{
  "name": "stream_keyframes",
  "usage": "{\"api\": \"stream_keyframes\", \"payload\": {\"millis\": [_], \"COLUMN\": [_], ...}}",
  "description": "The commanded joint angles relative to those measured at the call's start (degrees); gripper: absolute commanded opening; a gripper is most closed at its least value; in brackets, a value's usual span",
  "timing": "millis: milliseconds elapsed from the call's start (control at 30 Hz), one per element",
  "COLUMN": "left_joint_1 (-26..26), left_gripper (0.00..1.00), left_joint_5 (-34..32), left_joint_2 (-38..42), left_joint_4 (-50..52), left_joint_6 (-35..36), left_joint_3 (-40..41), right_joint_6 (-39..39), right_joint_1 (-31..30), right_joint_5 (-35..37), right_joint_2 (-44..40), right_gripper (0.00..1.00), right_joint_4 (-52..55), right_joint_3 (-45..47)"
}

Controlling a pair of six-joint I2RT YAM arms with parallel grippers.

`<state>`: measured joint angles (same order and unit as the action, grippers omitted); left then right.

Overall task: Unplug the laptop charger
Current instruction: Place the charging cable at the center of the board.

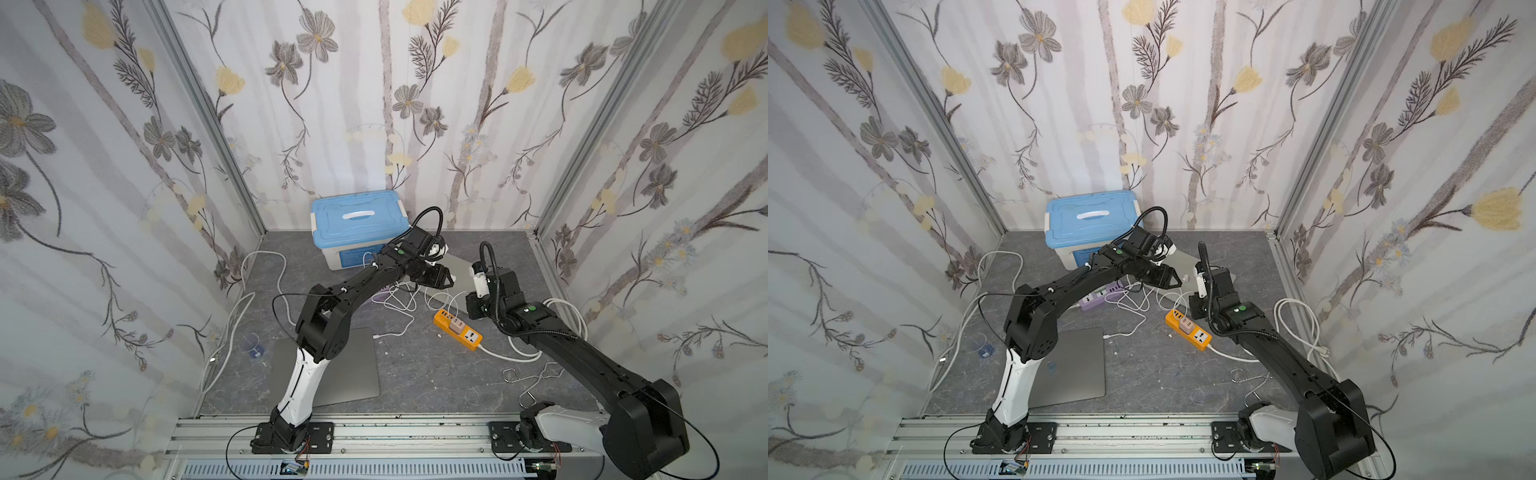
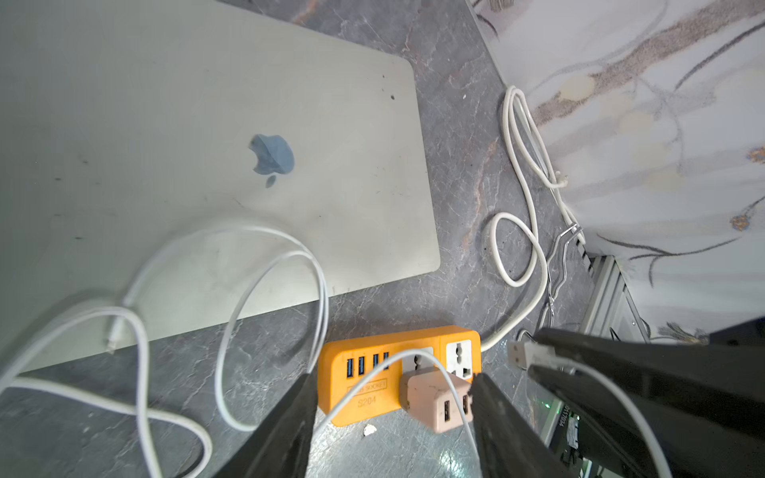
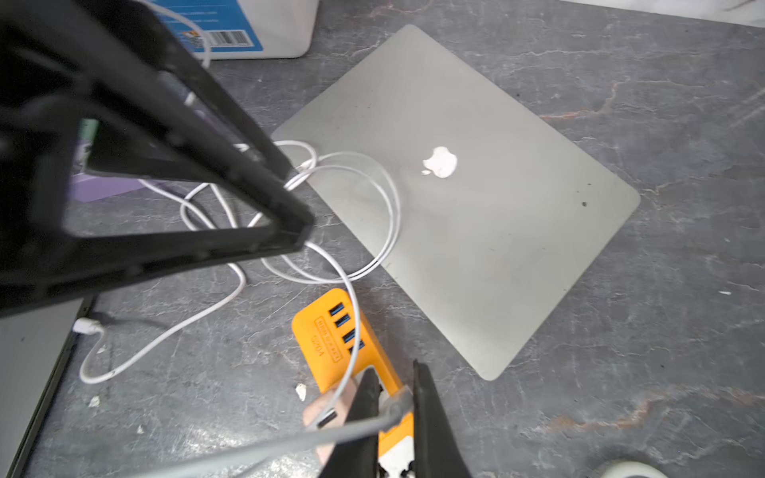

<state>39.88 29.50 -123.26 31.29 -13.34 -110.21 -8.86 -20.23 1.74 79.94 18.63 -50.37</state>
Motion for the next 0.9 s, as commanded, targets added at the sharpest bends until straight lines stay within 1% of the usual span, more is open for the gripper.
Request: {"api": "stream_keyframes", "payload": {"millis": [0,133,233,433,567,667,733,800,867], "left_joint_1": [-0.9,-1.7,-1.9,-1.7,-1.1,-0.7,-0.5,-0.3,-0.1], "left_gripper": [0.63,0.63,0.63,0.63,0.62,0.62,0.62,0.62,0.61], "left_joint_5": [-4.3,-4.9,-4.4,-1.5,-0.7,-0.6,-0.4,-0.1,0.0], "left_joint_2": [3.9,6.9,7.2,7.7,7.5,7.0,6.6,6.2,5.6], "left_joint_4": [-2.4,-4.0,-4.2,-8.2,-9.7,-10.2,-10.6,-11.0,-11.2], "left_joint_6": [-0.5,-0.5,-0.2,-2.0,-2.6,-2.7,-3.0,-3.3,-3.4], "left_joint_3": [3.3,8.2,10.6,16.4,18.3,18.5,18.5,18.4,18.2], "right_joint_6": [2.4,4.3,5.8,8.6,10.4,10.4,10.2,9.6,9.1], "right_joint_1": [2.9,7.4,10.7,19.3,23.6,25.1,24.8,23.9,23.5], "right_joint_5": [2.6,6.2,9.2,16.0,22.2,21.8,19.0,17.1,13.2], "right_joint_2": [1.1,1.0,0.3,-2.6,-3.0,-2.8,-1.6,1.2,4.9], "right_gripper": [0.12,0.12,0.12,0.12,0.13,0.13,0.12,0.13,0.13], "right_joint_4": [1.7,5.4,7.6,10.2,11.0,10.8,9.7,9.2,7.9], "right_joint_3": [-4.1,-9.0,-11.1,-11.6,-11.8,-12.8,-13.1,-13.3,-13.1]}}
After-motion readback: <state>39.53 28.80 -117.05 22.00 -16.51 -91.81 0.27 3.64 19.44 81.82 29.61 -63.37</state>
